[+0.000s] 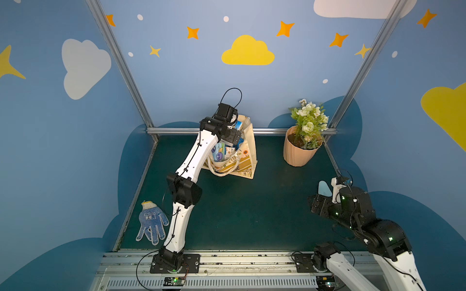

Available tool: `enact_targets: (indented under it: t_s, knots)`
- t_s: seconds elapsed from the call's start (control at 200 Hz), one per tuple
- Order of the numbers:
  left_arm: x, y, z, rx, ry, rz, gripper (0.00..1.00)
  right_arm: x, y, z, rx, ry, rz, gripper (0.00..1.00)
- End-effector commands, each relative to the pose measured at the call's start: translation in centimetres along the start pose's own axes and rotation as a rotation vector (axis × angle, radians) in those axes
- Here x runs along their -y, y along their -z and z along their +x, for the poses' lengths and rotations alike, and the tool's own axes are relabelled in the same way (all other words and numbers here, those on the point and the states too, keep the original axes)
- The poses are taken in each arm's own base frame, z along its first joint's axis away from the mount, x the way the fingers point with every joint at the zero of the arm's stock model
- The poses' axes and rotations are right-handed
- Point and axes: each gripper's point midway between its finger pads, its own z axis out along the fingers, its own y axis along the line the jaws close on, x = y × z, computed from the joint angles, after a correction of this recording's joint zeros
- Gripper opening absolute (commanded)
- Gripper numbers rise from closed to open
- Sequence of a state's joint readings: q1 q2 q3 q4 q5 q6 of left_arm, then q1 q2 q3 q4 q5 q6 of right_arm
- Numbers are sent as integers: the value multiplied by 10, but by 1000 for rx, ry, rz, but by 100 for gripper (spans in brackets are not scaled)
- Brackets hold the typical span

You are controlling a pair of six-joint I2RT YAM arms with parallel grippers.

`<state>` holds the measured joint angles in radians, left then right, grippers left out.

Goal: Put tissues into the canvas bag
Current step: Place the pack of facial tissues in the canvas bag, then reset both arms

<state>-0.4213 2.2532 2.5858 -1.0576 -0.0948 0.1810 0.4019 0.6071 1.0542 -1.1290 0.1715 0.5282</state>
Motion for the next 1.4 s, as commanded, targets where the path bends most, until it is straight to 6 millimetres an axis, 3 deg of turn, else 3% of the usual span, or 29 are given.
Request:
enact_targets:
  t_s: [0.0, 0.195, 0.355, 0.591, 0.786, 0.886, 0.936, 1.156, 1.267, 1.392]
  knots:
    - [-2, 16, -10, 41, 19, -27, 100, 1, -1, 1, 1, -13, -1, 89]
    - [2, 26, -12, 48, 2, -32, 100, 0, -2, 1, 4, -18, -8, 89]
    - [6, 51, -25, 108, 23, -5, 100, -4, -7, 2, -13, -14, -18, 89]
    - [15, 120, -49, 243, 1, 27, 100, -10, -6, -10, 12, 14, -27, 97]
    - [1, 175, -37, 285, 34, 8, 100, -24, -15, -33, 75, 67, -53, 97]
    - [-8, 176, -8, 246, 34, -28, 100, -27, -23, -50, 100, 86, -25, 97]
    - [-17, 188, 7, 257, 40, -49, 100, -31, -26, -57, 106, 109, -20, 97]
    - [-42, 192, 86, 237, 81, -77, 100, -52, -38, -87, 185, 153, -69, 97]
    - [-55, 180, 124, 208, 133, -100, 100, -68, -57, -86, 207, 165, -153, 97]
    - [-72, 165, 161, 204, 238, -108, 100, -72, -69, -95, 345, 183, -194, 97]
